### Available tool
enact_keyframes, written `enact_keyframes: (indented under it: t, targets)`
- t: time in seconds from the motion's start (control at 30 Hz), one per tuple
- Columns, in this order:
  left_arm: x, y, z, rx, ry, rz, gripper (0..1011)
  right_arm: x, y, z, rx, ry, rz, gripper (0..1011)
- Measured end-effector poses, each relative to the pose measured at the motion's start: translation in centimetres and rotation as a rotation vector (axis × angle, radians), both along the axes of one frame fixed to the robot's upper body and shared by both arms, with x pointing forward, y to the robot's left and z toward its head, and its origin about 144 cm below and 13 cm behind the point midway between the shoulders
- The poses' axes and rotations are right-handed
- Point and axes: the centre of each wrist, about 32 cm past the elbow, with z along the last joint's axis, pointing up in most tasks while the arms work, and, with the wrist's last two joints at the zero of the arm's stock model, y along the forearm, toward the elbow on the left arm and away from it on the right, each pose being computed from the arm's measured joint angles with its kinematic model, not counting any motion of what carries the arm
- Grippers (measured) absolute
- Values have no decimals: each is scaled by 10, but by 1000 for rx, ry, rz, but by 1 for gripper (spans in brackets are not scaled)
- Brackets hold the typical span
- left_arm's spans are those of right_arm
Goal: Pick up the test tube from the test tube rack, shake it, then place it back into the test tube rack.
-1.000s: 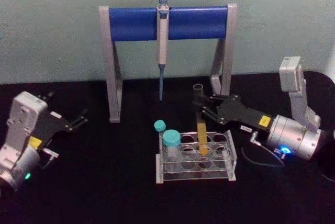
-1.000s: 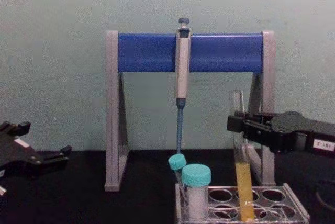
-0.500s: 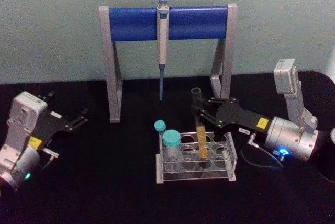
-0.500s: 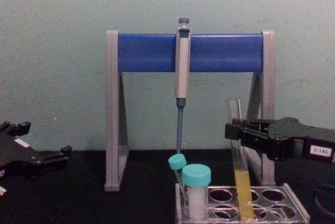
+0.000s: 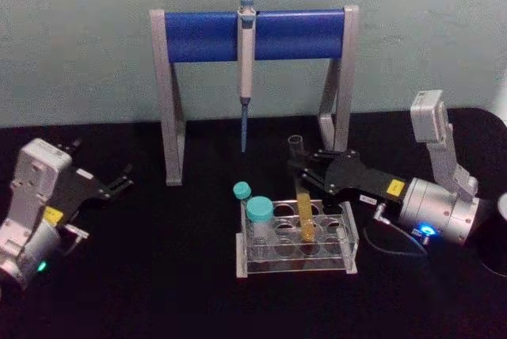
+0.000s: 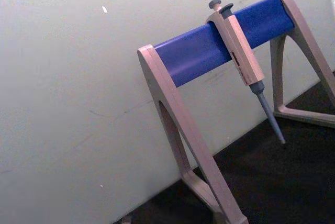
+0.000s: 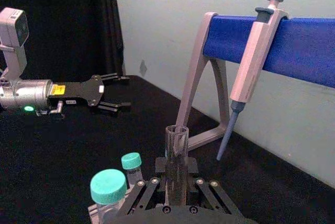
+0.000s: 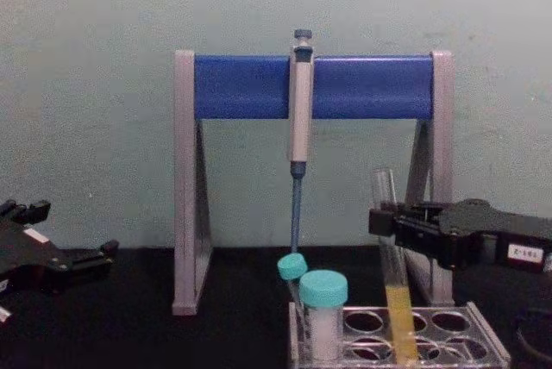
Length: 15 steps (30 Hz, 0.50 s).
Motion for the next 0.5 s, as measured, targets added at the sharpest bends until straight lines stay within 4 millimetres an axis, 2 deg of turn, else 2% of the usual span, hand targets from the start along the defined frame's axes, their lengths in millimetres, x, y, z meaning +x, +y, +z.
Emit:
enact_keyframes:
  t: [0.5]
  targets:
    - [0,0,0,0,0,0,1001,0,0,-1,-8,8,4,223]
